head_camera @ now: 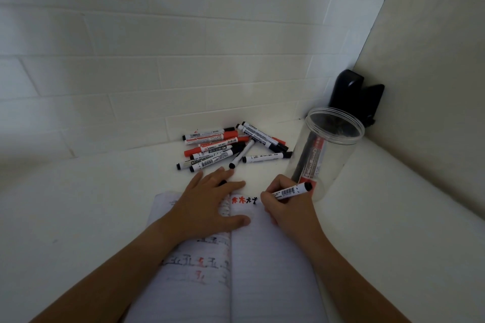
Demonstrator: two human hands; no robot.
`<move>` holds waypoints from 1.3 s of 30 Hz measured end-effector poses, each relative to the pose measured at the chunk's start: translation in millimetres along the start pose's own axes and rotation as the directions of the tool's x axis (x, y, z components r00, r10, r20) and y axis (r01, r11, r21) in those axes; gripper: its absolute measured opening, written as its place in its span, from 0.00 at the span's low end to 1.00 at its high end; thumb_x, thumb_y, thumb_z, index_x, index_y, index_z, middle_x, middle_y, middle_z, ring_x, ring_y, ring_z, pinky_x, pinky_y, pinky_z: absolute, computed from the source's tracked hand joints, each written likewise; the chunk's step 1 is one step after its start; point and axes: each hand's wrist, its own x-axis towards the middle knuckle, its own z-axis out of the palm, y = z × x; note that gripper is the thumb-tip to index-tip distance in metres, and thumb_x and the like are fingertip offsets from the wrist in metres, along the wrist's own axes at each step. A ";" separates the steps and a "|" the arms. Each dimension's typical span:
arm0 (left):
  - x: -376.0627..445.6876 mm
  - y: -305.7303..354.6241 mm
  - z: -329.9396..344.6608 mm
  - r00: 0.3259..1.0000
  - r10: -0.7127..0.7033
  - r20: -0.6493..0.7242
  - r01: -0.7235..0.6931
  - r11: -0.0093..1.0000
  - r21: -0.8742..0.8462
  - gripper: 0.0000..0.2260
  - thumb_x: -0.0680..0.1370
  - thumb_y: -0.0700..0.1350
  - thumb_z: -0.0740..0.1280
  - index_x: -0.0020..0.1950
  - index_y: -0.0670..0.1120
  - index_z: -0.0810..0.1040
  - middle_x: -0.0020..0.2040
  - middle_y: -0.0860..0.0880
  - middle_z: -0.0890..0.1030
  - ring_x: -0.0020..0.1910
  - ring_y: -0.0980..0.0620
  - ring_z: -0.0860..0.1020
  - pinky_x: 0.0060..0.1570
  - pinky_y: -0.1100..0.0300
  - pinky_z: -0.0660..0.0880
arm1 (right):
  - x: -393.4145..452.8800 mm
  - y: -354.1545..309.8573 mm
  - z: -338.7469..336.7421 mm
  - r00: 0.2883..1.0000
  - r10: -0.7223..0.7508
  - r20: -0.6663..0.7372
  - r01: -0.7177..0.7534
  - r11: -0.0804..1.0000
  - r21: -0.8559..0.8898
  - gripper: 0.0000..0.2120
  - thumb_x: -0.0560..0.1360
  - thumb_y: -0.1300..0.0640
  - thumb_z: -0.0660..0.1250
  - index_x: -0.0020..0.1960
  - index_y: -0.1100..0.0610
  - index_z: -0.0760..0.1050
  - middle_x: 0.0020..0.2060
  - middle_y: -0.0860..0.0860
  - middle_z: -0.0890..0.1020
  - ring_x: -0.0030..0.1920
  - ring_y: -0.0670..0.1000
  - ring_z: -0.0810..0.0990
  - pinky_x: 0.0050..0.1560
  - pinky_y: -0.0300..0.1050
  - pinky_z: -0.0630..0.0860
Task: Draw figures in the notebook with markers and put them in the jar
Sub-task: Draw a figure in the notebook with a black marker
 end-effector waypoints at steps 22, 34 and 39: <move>3.9 -6.2 -4.6 0.905 0.002 -0.425 -0.086 0.980 -0.178 0.14 0.79 0.37 0.65 0.47 0.57 0.73 0.47 0.63 0.73 0.49 0.63 0.72 0.45 0.67 0.69 | -7.4 -11.2 4.1 0.984 -0.101 0.149 0.073 0.980 0.184 0.03 0.78 0.58 0.73 0.50 0.55 0.80 0.31 0.47 0.81 0.29 0.49 0.78 0.29 0.42 0.73; 0.5 16.9 -13.1 0.890 0.147 -0.432 -0.307 0.894 -0.327 0.05 0.79 0.42 0.63 0.51 0.47 0.78 0.47 0.54 0.78 0.46 0.55 0.77 0.45 0.58 0.75 | -7.8 -11.3 6.2 0.976 -0.128 0.179 0.091 0.975 0.201 0.04 0.79 0.57 0.73 0.52 0.55 0.80 0.32 0.48 0.83 0.31 0.50 0.81 0.31 0.44 0.75; -3.1 18.9 -15.6 0.886 0.206 -0.416 -0.362 0.867 -0.343 0.07 0.78 0.51 0.68 0.52 0.50 0.76 0.47 0.56 0.77 0.46 0.54 0.77 0.44 0.59 0.75 | -6.2 -11.0 2.8 0.969 -0.110 0.221 0.045 0.959 0.280 0.07 0.81 0.55 0.70 0.54 0.59 0.81 0.37 0.52 0.85 0.32 0.53 0.82 0.30 0.43 0.75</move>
